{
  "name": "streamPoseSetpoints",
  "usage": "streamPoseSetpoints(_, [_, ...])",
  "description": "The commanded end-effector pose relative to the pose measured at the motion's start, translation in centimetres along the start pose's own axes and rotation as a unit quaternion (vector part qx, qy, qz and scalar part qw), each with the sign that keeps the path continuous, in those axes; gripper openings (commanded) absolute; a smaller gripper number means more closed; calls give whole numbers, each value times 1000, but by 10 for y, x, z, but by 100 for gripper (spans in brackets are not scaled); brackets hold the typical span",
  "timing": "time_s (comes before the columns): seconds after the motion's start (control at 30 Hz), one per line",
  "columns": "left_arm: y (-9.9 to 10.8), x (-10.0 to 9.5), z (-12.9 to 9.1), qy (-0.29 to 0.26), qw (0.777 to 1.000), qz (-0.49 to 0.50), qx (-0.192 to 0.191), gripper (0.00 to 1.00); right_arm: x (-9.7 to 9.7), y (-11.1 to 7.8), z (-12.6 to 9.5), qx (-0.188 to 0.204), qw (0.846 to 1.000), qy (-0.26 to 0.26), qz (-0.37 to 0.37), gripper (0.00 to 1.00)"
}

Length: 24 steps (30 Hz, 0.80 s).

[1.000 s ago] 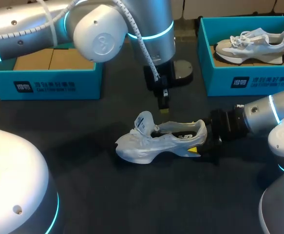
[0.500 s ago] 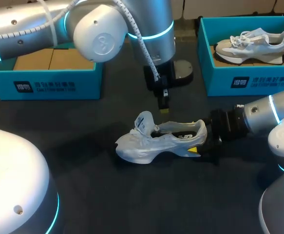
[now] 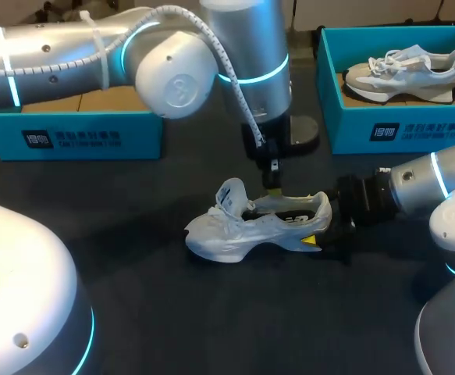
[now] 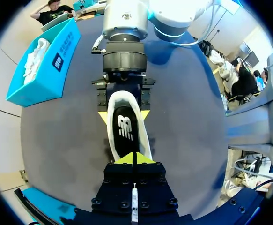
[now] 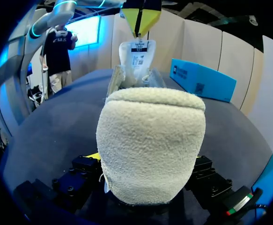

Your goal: Take the shoe out of the shoebox, open the shoe tongue, remove and reinsert the insole, then place the shoe into the shoebox

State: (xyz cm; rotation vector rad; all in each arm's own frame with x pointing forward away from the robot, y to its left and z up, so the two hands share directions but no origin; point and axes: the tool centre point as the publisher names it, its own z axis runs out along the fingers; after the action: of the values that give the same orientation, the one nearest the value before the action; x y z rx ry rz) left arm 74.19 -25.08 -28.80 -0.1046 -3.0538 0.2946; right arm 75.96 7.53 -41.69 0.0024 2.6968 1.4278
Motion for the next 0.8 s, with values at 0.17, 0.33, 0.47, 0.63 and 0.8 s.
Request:
streamPoseSetpoints(0.17, [-7,-4,41,38,999,15,3,0,0,0,0,1,1000,-1,0,0])
streamPoseSetpoints(0.33, [-7,-4,55,43,999,17,-4,0,0,0,0,1,1000,-1,0,0])
streamPoseSetpoints(0.47, [-7,-5,66,53,998,21,-5,0,0,0,0,1,1000,-1,0,0])
streamPoseSetpoints(0.63, [-4,-4,77,61,998,25,-7,0,0,0,0,1,1000,-1,0,0])
streamPoseSetpoints(0.8, [1,-3,84,74,997,30,-8,0,0,0,0,1,1000,-1,0,0])
